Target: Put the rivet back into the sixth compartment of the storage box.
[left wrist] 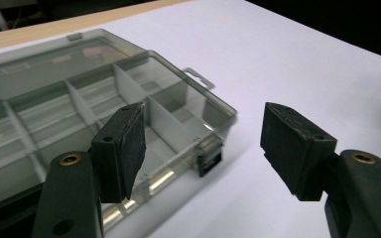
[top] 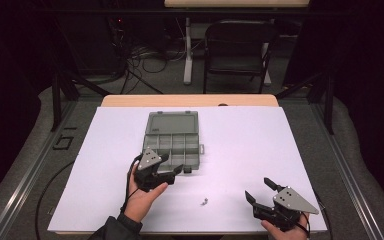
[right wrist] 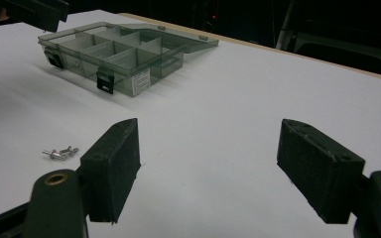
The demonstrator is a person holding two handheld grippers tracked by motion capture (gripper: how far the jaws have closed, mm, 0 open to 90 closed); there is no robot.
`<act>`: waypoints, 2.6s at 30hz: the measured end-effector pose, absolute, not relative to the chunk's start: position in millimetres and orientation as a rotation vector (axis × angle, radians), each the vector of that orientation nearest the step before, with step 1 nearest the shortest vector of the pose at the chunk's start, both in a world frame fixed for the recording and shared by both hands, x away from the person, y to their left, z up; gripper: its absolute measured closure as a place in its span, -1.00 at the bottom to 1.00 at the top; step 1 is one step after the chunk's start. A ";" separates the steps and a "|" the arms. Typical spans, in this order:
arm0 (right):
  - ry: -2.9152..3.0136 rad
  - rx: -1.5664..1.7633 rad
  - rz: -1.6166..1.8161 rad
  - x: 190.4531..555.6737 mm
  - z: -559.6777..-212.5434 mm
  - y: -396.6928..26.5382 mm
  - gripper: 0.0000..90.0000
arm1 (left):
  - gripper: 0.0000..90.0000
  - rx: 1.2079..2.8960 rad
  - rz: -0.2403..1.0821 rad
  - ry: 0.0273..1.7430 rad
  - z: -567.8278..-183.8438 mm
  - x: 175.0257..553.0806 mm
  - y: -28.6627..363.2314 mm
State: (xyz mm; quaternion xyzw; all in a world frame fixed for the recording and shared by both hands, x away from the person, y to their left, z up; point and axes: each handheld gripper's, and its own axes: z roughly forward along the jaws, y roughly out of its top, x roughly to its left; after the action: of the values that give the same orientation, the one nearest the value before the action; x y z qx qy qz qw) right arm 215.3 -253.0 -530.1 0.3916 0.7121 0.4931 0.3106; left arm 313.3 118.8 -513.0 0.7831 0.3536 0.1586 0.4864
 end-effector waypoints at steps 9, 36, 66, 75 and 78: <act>1.876 1.032 1.303 214.9 -530.1 -252.4 -0.46 | -0.22 1.937 0.337 0.806 -517.8 301.9 106.0; 1.875 1.038 1.295 214.4 -530.0 -252.0 -0.45 | 0.41 2.109 0.151 0.691 -544.1 273.7 67.1; 1.881 1.031 1.301 214.2 -530.0 -251.7 -0.45 | 0.70 2.178 0.051 0.692 -565.5 273.1 48.0; 1.885 1.032 1.299 214.1 -529.8 -251.7 -0.45 | 0.81 2.178 0.062 0.696 -566.8 272.3 47.8; 1.885 1.032 1.298 214.1 -529.8 -251.6 -0.45 | 0.82 2.177 0.062 0.695 -566.9 272.5 48.0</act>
State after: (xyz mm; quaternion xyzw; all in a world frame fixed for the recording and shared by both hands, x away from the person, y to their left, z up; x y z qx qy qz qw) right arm 214.1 -251.6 -529.8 0.3907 0.7137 0.4916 0.3105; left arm 272.5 48.0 -566.9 0.8665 0.2766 0.0246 0.4148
